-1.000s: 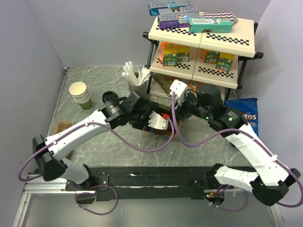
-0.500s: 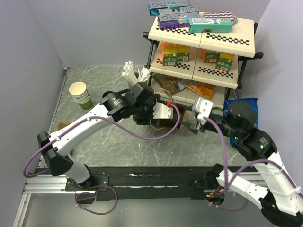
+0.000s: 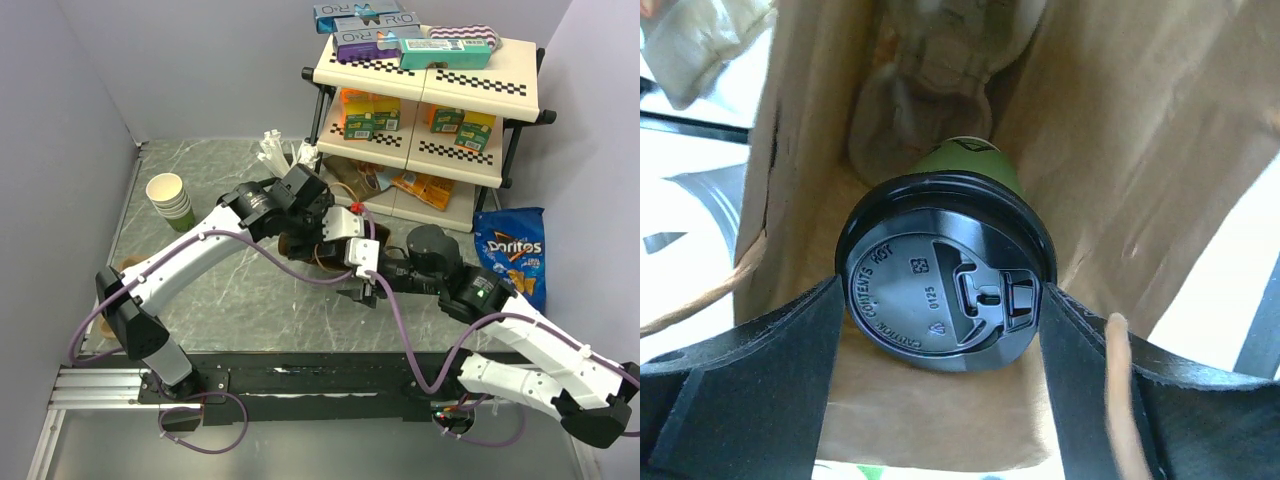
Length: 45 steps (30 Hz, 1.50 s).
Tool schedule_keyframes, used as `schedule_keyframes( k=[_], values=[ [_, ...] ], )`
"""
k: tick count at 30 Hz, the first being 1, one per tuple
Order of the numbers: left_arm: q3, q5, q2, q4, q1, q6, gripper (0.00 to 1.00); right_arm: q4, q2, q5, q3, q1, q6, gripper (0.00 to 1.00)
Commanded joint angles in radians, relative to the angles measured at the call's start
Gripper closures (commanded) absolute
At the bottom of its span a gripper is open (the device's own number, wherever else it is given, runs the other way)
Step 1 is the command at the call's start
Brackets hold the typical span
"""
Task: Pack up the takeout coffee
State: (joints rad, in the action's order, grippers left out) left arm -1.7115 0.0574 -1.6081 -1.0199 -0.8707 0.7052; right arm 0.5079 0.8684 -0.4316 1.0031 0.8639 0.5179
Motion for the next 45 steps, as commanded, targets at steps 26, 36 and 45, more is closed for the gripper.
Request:
schedule_keyframes(
  k=[26,36,45],
  values=[
    [-0.046,0.059,0.008,-0.002,0.055,-0.079,0.99,-0.321,-0.006,0.401,-0.063,0.110,-0.084,1.00],
    [0.046,0.007,0.070,0.023,0.064,-0.039,0.99,-0.261,-0.068,0.407,-0.067,0.107,-0.090,1.00],
    [0.098,0.090,0.132,0.069,0.075,0.000,0.99,-0.246,-0.068,0.430,-0.075,0.109,-0.098,1.00]
  ],
)
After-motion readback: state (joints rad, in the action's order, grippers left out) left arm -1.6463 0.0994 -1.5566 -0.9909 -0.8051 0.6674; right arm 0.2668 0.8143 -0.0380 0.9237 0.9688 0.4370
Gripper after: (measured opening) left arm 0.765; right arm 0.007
